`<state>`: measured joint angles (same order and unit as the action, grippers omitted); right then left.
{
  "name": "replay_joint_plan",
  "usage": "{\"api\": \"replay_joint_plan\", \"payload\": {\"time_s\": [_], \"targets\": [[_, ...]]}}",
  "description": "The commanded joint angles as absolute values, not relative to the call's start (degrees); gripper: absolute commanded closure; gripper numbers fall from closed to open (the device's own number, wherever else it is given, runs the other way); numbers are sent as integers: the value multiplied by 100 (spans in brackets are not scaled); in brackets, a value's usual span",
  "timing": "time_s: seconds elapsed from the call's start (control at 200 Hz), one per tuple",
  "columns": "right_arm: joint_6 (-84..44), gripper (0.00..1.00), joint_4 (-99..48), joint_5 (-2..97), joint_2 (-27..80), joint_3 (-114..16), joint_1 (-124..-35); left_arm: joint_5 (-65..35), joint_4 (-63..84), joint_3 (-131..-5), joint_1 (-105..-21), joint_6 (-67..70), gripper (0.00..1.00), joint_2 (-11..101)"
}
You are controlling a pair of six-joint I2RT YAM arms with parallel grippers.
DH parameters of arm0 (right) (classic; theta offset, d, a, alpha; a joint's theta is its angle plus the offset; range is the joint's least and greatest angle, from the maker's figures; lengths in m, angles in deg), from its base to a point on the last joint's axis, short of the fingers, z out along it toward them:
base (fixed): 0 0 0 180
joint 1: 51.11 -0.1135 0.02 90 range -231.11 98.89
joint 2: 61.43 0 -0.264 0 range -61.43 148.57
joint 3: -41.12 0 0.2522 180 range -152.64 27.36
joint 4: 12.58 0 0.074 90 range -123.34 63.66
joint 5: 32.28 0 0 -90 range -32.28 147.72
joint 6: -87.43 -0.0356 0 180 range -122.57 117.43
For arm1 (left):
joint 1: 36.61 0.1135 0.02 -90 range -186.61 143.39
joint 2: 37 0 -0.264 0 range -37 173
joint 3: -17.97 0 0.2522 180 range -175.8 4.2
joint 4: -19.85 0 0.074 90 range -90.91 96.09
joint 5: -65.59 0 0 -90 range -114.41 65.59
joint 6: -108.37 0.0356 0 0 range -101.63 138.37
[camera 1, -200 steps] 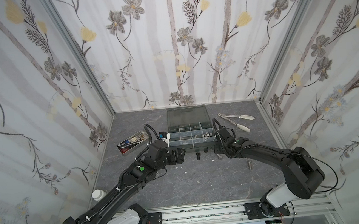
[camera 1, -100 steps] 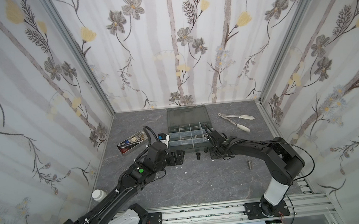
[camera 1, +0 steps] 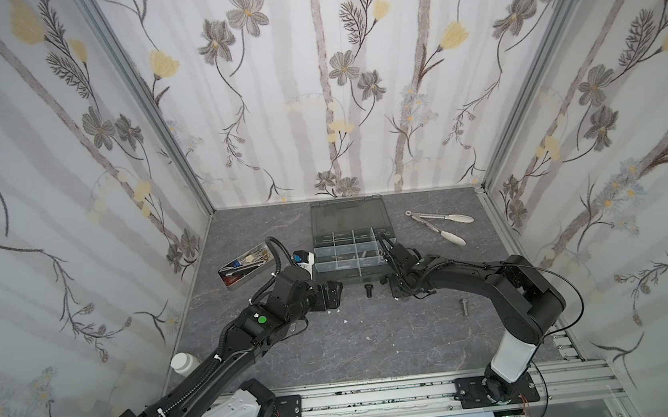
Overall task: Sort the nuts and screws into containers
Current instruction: 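Lift the silver bolt with the right gripper over a box compartment, then open the right gripper to drop the bolt into the compartment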
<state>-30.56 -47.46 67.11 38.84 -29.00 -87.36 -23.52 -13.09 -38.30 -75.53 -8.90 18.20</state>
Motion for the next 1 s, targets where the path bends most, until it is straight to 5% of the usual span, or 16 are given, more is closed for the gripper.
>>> {"api": "replay_joint_plan", "payload": {"time_s": [0.0, 0.605, 0.994], "targets": [[-3087, 82, -4885, 6853, 3850, -2966, -8746, -2384, -1236, -3789, -7546, -992, 0, 1768], [-2952, 89, -5143, 6850, 3486, -4118, -8719, -2517, -1132, -3690, -7546, -976, 0, 1697], [-2778, 89, -5007, 6248, 4913, -6029, -8551, -2791, -1213, -3535, -7538, -987, 0, 1364]]}}
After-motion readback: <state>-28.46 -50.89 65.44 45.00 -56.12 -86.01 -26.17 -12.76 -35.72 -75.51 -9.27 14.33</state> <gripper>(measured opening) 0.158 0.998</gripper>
